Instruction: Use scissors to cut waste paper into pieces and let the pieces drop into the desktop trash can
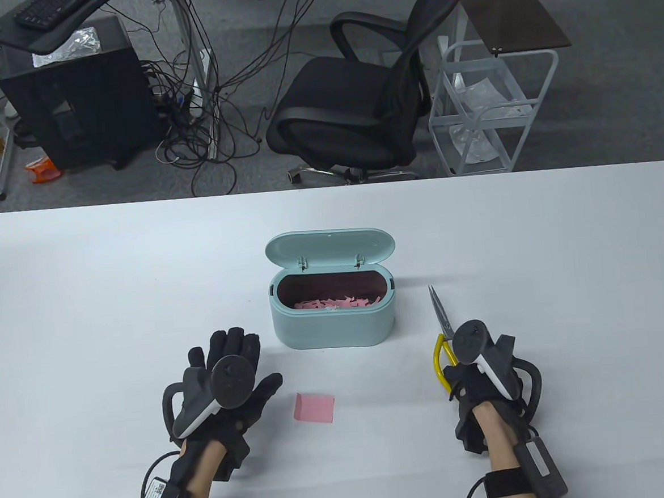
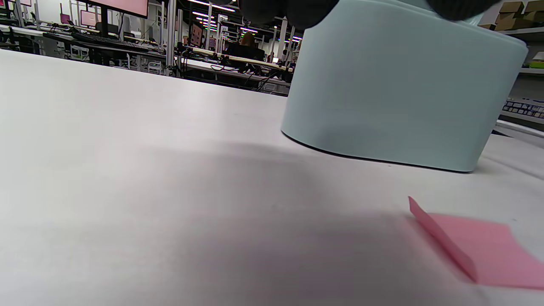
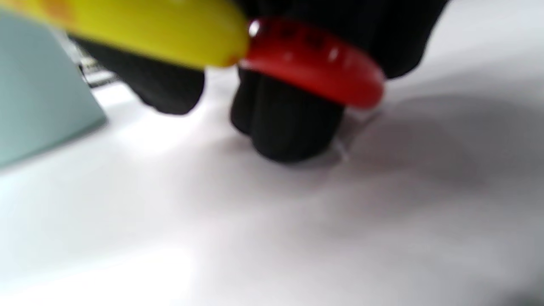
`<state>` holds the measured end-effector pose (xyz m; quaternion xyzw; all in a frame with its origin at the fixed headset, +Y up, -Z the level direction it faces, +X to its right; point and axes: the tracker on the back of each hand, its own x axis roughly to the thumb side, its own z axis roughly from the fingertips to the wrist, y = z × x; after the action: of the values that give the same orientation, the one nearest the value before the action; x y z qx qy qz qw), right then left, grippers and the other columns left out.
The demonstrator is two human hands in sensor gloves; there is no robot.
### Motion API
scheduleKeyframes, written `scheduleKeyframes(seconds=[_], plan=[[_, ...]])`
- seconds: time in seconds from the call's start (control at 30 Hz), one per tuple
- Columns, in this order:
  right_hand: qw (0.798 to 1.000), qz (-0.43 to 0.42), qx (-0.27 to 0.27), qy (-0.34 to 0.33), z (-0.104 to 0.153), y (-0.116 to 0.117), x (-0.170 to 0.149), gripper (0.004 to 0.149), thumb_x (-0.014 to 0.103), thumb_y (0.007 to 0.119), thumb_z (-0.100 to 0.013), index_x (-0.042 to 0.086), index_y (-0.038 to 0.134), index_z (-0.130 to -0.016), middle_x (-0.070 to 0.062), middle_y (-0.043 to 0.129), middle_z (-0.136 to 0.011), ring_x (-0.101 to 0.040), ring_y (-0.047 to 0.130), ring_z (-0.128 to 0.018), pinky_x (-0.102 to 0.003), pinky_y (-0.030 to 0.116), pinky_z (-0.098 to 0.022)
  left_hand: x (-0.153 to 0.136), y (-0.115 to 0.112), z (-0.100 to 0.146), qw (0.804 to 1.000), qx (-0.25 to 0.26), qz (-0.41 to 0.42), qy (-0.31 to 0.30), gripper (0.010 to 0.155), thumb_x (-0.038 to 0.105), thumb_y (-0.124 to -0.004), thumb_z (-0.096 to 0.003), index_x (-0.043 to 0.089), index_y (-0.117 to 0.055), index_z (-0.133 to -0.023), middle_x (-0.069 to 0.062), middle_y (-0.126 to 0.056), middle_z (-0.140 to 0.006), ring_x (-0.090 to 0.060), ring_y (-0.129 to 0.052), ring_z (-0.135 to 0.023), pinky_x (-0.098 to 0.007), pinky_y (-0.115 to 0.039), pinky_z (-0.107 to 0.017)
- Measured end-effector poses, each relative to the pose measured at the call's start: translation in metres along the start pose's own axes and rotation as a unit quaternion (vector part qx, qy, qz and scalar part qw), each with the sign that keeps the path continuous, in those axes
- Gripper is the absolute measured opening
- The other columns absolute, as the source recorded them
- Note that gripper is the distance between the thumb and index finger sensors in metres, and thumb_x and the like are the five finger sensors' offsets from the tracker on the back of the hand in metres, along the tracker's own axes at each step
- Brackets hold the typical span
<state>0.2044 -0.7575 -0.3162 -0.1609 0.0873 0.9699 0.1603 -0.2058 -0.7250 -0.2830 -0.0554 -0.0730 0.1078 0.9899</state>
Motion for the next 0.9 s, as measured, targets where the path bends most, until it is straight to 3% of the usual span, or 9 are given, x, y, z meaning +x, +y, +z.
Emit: scheduleKeyframes(seconds=[0.1,0.17,0.33,0.5,0.7,0.8,0.9], plan=[[0.988,-0.150,0.024,-0.031,0.003,-0.008,-0.003,0.071,0.043,0.084,-0.037,0.001,0.063,-0.090,0.000,0.097,-0.066,-0.017,0.108,-0.044,-0.053,0.073,-0.063,0.005,0.000,0.000,1.000,0.002,-0.010,-0.007,0.081,0.068,-0.062,-0.0460,0.021,-0.056,-0.112,-0.008,-0.050,-0.123,-0.042,-0.047,-0.113,-0.066,-0.036,-0.077],[0.969,-0.241,0.011,-0.050,0.008,-0.013,-0.004,0.072,0.041,0.083,-0.037,0.000,0.060,-0.092,0.000,0.094,-0.066,-0.018,0.106,-0.042,-0.056,0.072,-0.062,0.010,-0.001,0.001,1.000,0.000,-0.015,-0.013,0.078,0.067,-0.065,-0.0455,0.020,-0.064,-0.107,-0.010,-0.057,-0.119,-0.042,-0.058,-0.108,-0.064,-0.043,-0.078],[0.928,-0.352,-0.039,-0.111,0.023,-0.028,0.001,0.072,0.041,0.084,-0.037,0.001,0.060,-0.092,0.000,0.094,-0.065,-0.018,0.105,-0.041,-0.057,0.075,-0.060,0.022,-0.017,-0.004,0.999,-0.018,-0.033,-0.021,0.067,0.064,-0.072,-0.0437,0.021,-0.079,-0.095,-0.004,-0.076,-0.107,-0.038,-0.077,-0.096,-0.061,-0.052,-0.076],[0.912,-0.378,-0.070,-0.145,0.034,-0.034,0.006,0.072,0.042,0.084,-0.037,0.001,0.060,-0.092,0.001,0.094,-0.065,-0.017,0.105,-0.040,-0.057,0.075,-0.060,0.028,-0.038,-0.015,0.996,-0.083,-0.032,0.011,0.068,0.066,-0.074,-0.0419,0.022,-0.081,-0.092,-0.003,-0.080,-0.102,-0.037,-0.080,-0.092,-0.062,-0.051,-0.076],[0.917,-0.356,-0.082,-0.160,0.035,-0.034,0.010,0.072,0.042,0.084,-0.037,0.002,0.061,-0.092,0.001,0.094,-0.065,-0.017,0.105,-0.040,-0.056,0.075,-0.060,0.039,-0.050,-0.017,0.993,-0.104,-0.026,0.046,0.070,0.068,-0.078,-0.0391,0.022,-0.079,-0.092,-0.003,-0.077,-0.101,-0.038,-0.076,-0.093,-0.064,-0.045,-0.076],[0.918,-0.354,-0.083,-0.158,0.035,-0.034,0.010,0.072,0.042,0.085,-0.037,0.002,0.061,-0.092,0.001,0.094,-0.065,-0.017,0.105,-0.040,-0.056,0.075,-0.060,0.043,-0.056,-0.015,0.993,-0.094,-0.002,0.075,0.063,0.059,-0.087,-0.0381,0.025,-0.079,-0.090,-0.006,-0.069,-0.104,-0.041,-0.065,-0.098,-0.066,-0.041,-0.076],[0.917,-0.357,-0.085,-0.155,0.035,-0.034,0.009,0.072,0.042,0.084,-0.037,0.002,0.061,-0.092,0.001,0.094,-0.065,-0.017,0.105,-0.041,-0.056,0.075,-0.060,0.045,-0.057,-0.015,0.994,-0.070,0.012,0.088,0.044,0.047,-0.091,-0.0386,0.029,-0.088,-0.079,-0.006,-0.073,-0.101,-0.041,-0.068,-0.097,-0.066,-0.042,-0.075]])
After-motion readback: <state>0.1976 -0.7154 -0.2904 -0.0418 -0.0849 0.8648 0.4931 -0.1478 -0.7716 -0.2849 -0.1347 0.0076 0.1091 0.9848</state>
